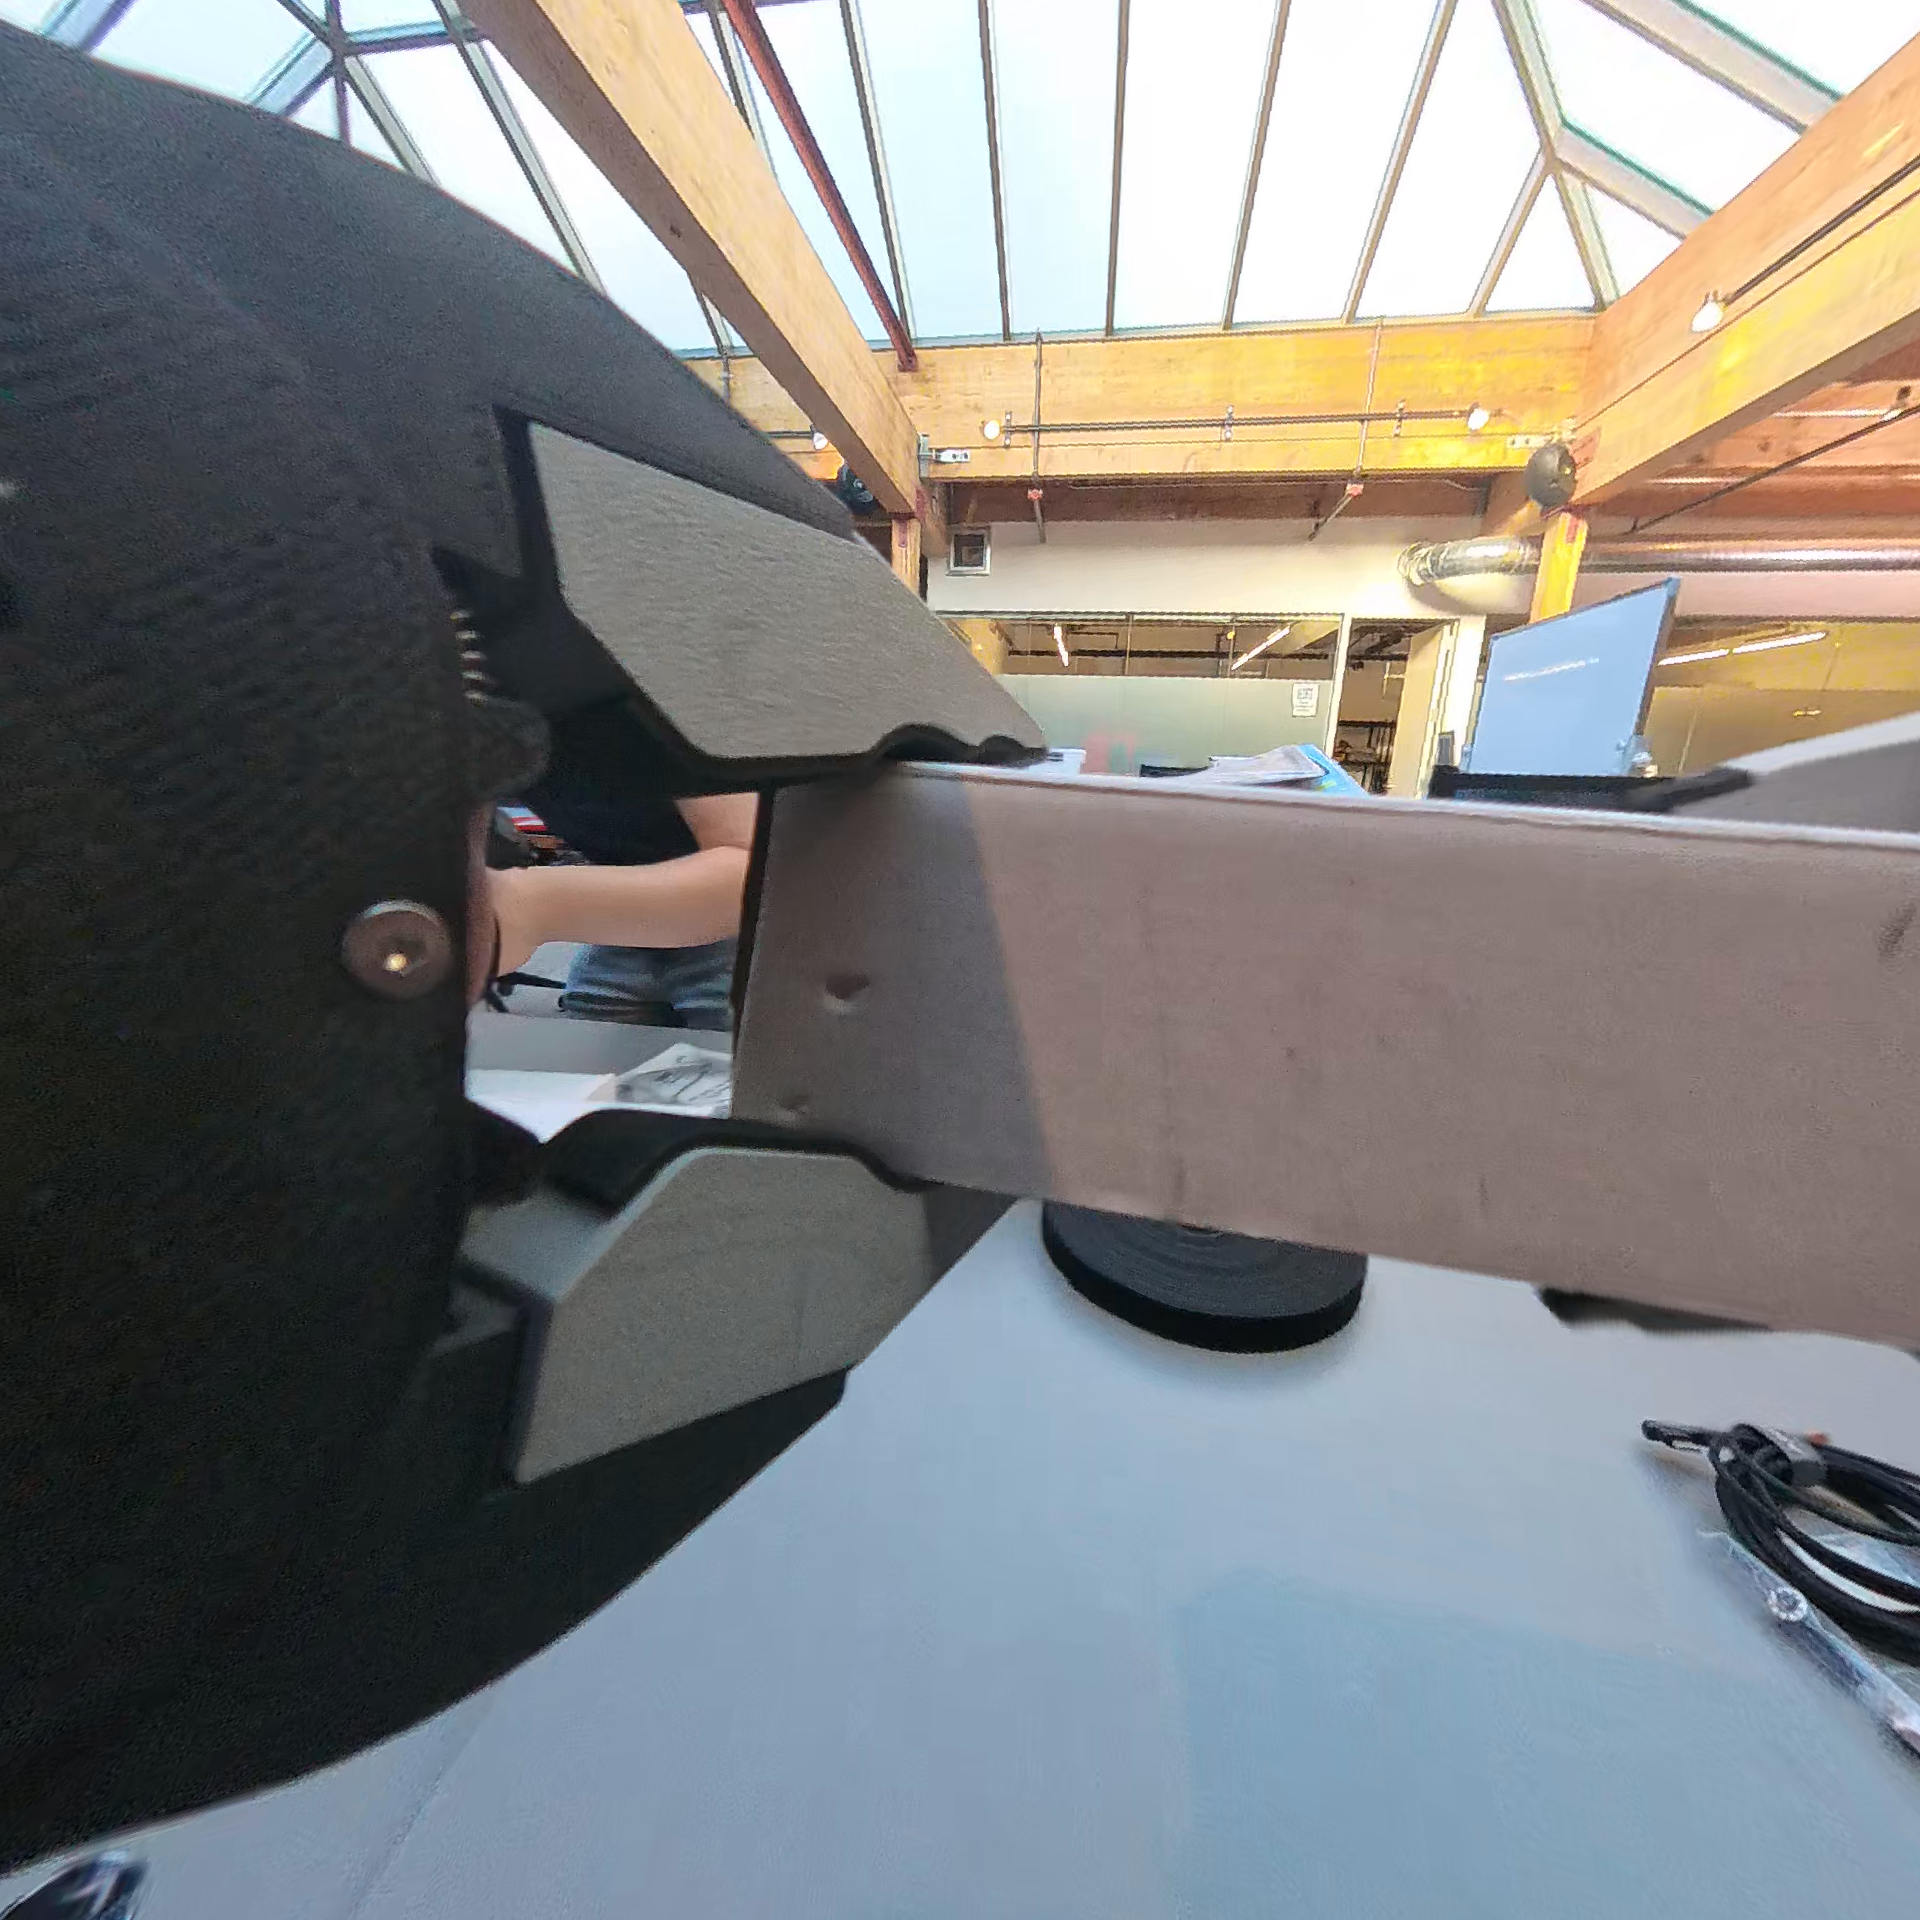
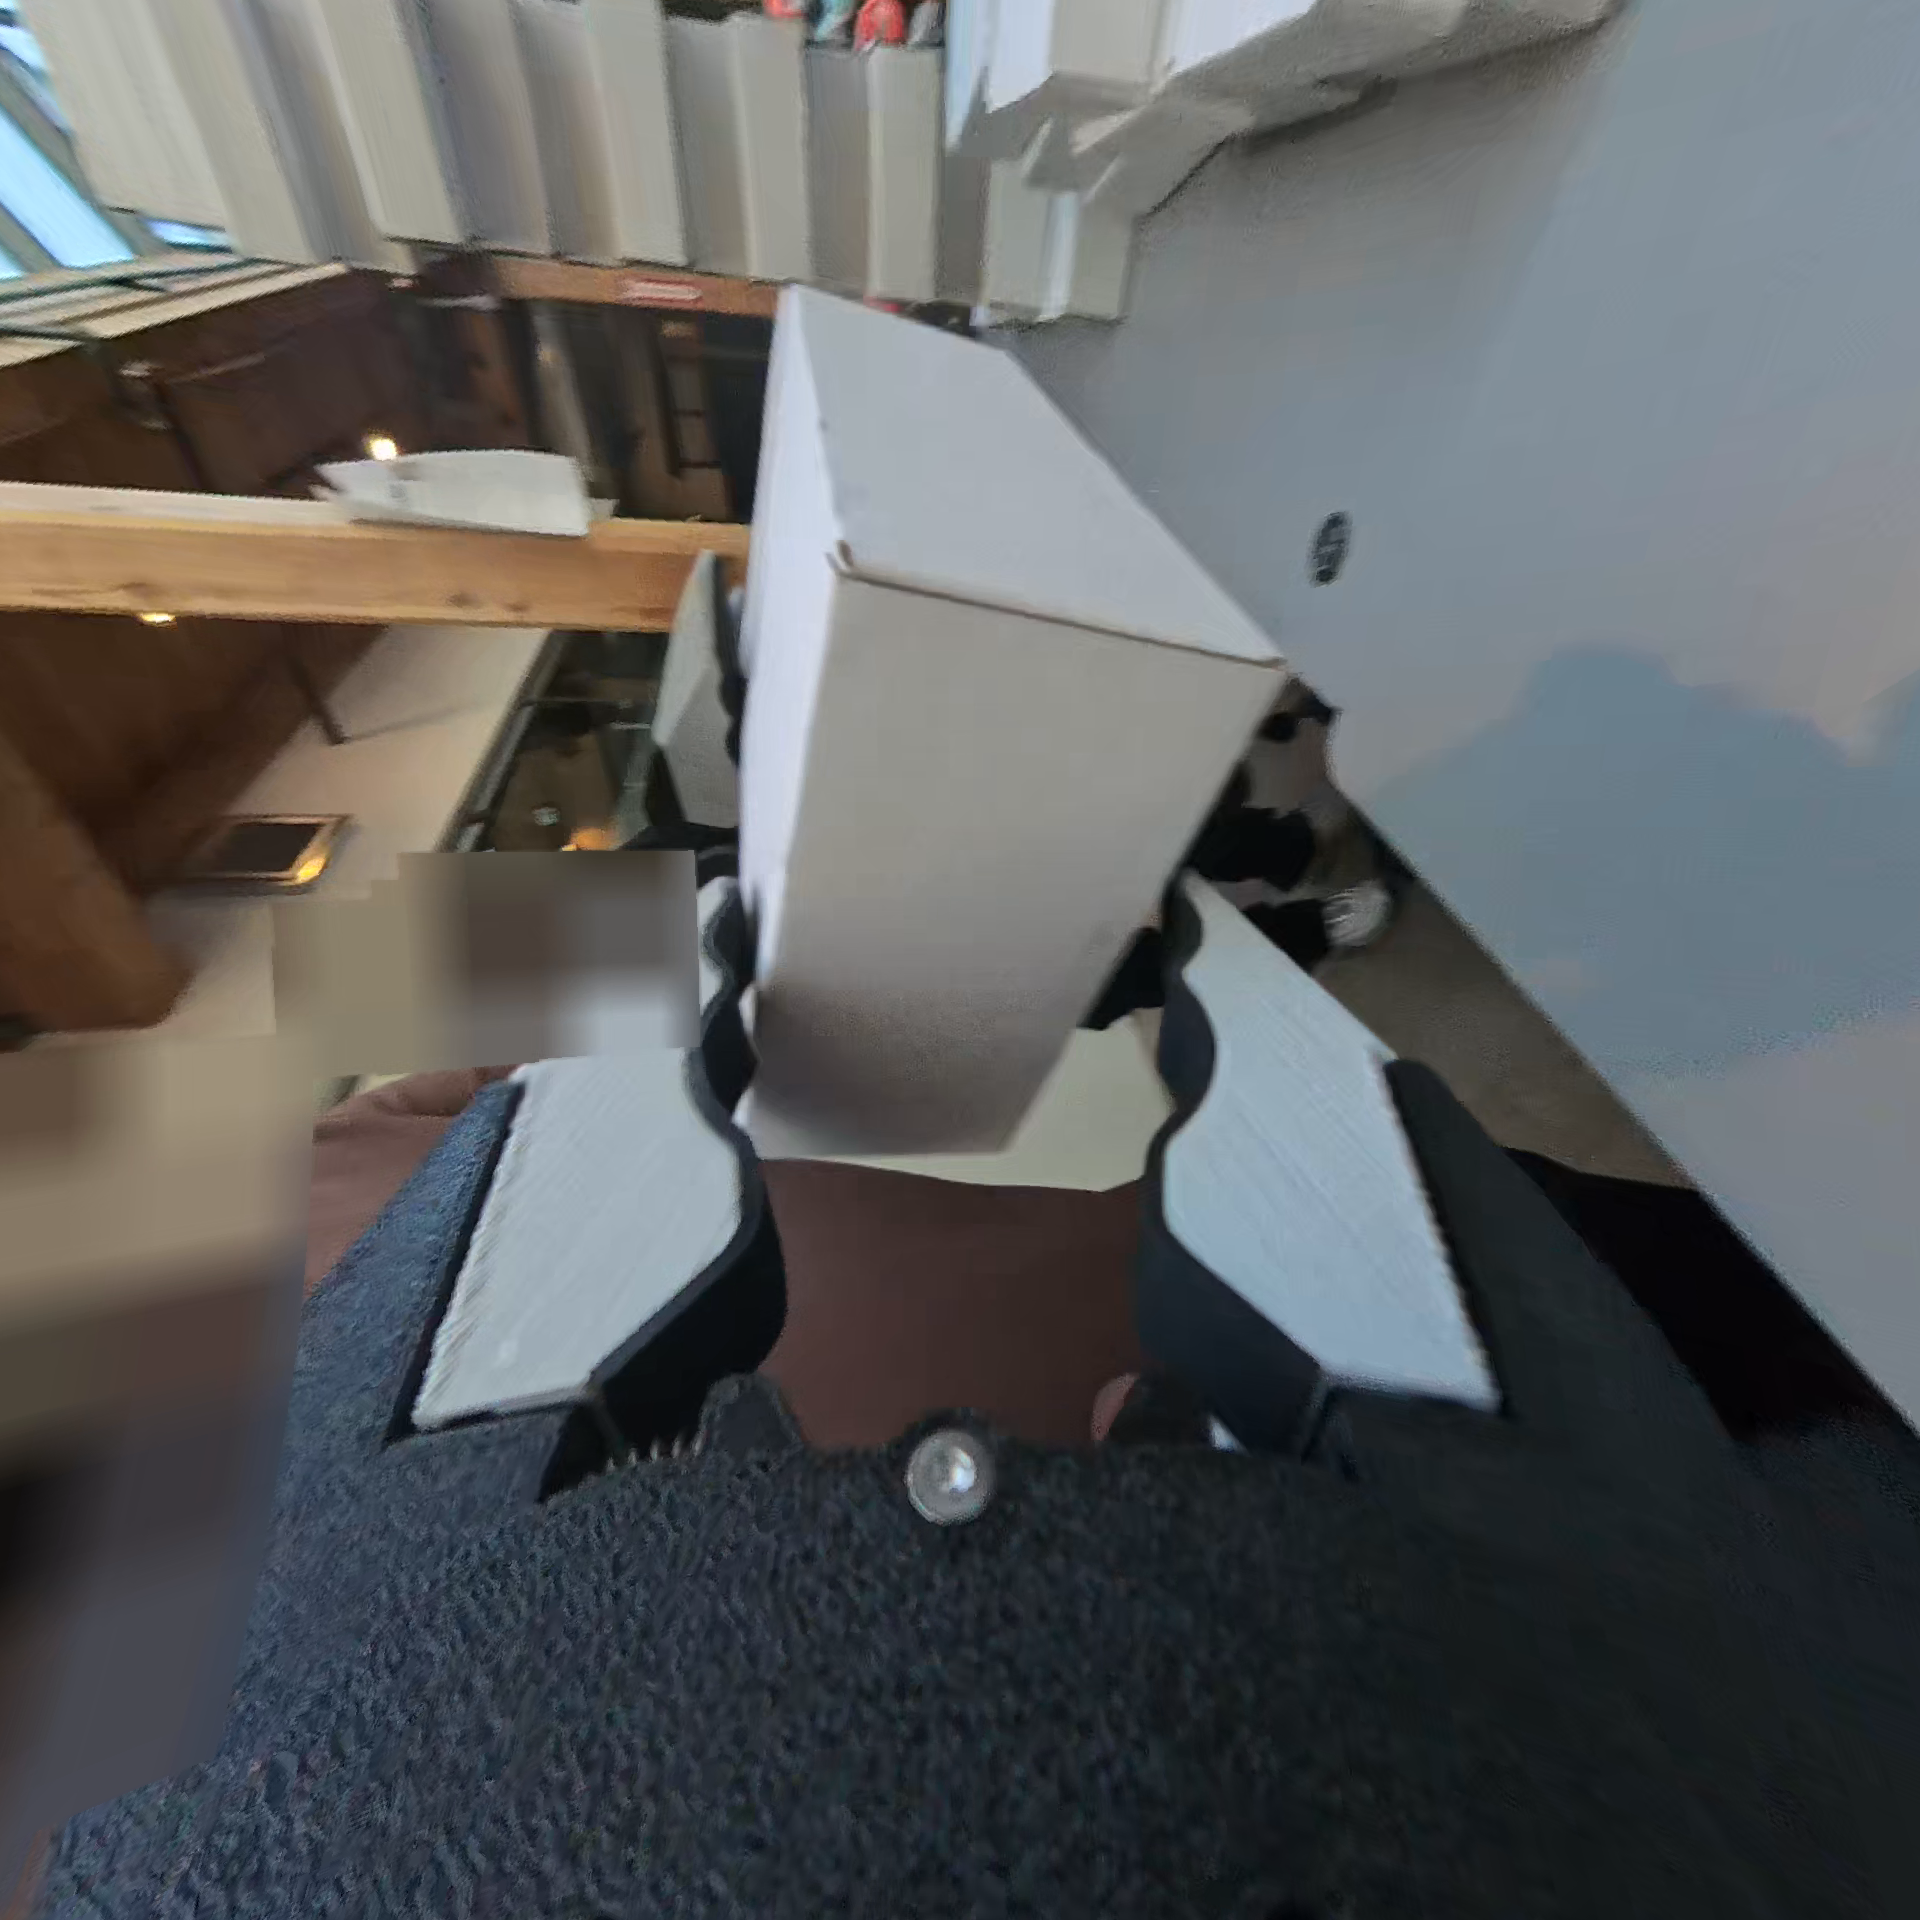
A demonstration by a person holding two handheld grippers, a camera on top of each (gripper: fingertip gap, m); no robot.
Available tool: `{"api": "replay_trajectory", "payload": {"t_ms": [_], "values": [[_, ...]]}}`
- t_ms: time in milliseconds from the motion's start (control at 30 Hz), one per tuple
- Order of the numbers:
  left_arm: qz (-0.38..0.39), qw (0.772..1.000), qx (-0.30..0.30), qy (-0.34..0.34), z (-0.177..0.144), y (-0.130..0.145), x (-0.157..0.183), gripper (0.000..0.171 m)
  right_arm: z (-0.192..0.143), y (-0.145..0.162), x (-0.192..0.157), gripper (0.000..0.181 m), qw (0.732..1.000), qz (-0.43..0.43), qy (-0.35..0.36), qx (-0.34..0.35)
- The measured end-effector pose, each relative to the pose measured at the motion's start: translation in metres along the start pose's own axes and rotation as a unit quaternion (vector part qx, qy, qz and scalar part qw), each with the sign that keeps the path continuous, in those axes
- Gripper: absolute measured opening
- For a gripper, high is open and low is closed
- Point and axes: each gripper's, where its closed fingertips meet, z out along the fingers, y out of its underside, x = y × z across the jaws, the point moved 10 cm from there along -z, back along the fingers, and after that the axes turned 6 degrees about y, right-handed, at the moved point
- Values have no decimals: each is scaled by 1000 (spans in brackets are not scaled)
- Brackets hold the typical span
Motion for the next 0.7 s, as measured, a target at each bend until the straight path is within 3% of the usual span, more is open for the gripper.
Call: {"api": "replay_trajectory", "payload": {"t_ms": [267, 367, 500, 633, 700], "values": [[-72, 992, -99, -42, -36, 54, 21, 77, 75, -23, 7, 67, 997, 54, -45, 20], [-174, 972, -147, -52, -60, 75, 14, 88, 87, -42, 9, 66, 993, 78, -76, 54], [-362, 913, -186, -39, -102, 93, 27, 93, 102, -89, 4, 67, 993, 52, -51, 93], [-552, 812, -188, 23, -135, 81, 88, 93, 139, -156, -7, 67, 995, -9, 8, 97], [-591, 779, -201, 59, -146, 69, 122, 91, 166, -184, -4, 67, 996, -28, 32, 85]]}}
